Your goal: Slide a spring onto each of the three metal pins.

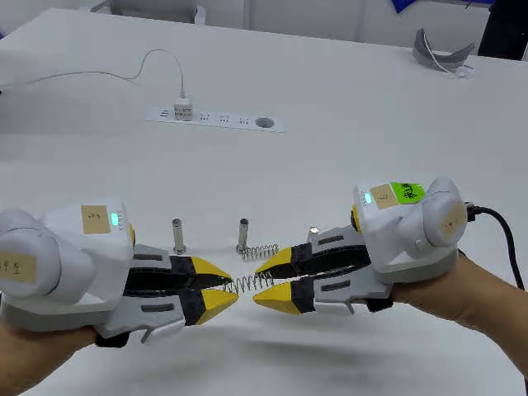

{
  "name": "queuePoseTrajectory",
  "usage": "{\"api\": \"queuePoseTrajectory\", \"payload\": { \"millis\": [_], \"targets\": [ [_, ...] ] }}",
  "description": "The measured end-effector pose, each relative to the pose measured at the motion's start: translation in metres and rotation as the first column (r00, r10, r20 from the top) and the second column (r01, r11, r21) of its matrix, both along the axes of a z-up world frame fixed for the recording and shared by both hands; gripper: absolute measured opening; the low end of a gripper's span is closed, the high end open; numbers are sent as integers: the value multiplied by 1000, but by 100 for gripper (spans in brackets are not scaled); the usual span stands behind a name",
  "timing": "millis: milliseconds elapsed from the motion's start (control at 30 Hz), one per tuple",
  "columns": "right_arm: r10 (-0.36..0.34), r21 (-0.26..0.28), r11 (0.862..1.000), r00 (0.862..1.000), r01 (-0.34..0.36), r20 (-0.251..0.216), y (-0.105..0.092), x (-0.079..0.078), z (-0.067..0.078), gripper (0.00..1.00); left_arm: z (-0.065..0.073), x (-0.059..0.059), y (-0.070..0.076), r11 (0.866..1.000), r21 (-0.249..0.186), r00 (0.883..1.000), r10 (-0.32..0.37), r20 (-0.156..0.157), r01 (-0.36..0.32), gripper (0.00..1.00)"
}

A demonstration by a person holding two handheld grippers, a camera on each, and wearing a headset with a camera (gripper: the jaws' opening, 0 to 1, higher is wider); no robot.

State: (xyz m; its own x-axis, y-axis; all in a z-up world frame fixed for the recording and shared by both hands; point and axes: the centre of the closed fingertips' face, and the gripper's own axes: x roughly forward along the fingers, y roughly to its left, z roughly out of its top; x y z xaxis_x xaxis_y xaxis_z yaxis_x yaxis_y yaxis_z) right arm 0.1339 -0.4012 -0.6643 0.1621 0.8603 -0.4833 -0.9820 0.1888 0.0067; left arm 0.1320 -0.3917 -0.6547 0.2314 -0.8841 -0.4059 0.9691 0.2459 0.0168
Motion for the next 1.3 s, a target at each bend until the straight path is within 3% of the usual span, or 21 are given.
{"api": "queuePoseTrajectory", "payload": {
  "millis": [400, 1000, 1300],
  "targets": [
    [-2, 72, 997, 999, 5, -39, 5, -2, 19, 13, 3, 1, 3, 1000, -17, 1000, 11, 1, -11, 10],
    [8, 124, 992, 1000, -5, -26, 24, 1, 39, 12, 3, 5, 5, 998, -43, 999, 47, -10, -48, 10],
    [15, 136, 991, 1000, -11, -27, 38, 4, 43, 12, 0, 7, 8, 997, -50, 998, 64, -15, -65, 10]
  ]
}}
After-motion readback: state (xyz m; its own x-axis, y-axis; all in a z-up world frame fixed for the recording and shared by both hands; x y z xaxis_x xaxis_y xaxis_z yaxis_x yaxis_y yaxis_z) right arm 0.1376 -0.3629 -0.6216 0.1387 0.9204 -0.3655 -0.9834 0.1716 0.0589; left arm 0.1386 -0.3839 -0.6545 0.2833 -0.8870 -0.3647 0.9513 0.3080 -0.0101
